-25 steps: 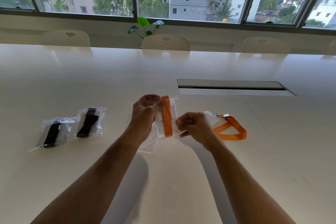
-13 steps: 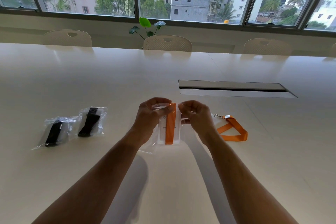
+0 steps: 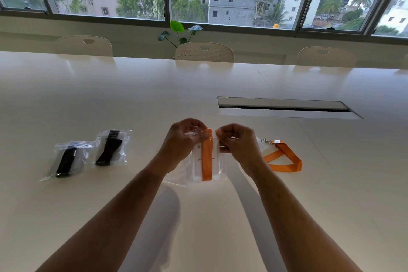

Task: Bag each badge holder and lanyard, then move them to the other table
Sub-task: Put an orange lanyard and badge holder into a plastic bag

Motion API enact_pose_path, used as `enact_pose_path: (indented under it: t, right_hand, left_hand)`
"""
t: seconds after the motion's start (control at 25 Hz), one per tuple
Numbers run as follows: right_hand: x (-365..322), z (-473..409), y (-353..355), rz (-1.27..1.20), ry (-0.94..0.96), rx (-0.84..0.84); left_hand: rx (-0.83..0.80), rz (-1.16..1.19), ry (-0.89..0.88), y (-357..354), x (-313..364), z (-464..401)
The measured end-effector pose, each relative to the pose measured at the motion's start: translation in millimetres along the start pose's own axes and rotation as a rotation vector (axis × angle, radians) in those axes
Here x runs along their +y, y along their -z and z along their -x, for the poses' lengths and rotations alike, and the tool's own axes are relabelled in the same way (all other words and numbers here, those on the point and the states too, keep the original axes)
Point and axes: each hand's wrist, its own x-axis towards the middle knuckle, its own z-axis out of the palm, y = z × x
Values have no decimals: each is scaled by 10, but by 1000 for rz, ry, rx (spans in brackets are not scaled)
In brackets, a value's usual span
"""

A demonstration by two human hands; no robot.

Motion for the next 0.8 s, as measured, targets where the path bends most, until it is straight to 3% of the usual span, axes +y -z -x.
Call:
enact_pose_path:
  t: [0.32, 0.48, 0.8]
  right_hand:
    - [5, 5, 21, -2, -23, -24]
    - [-25, 2, 88, -27, -141, -146]
    - [-54, 12, 73, -130, -169, -79]
  left_hand:
    - [7, -107, -44, 38, -1, -49]
    - [-2, -16, -1, 61, -18, -43]
    - [-105, 264, 179, 119, -90, 16]
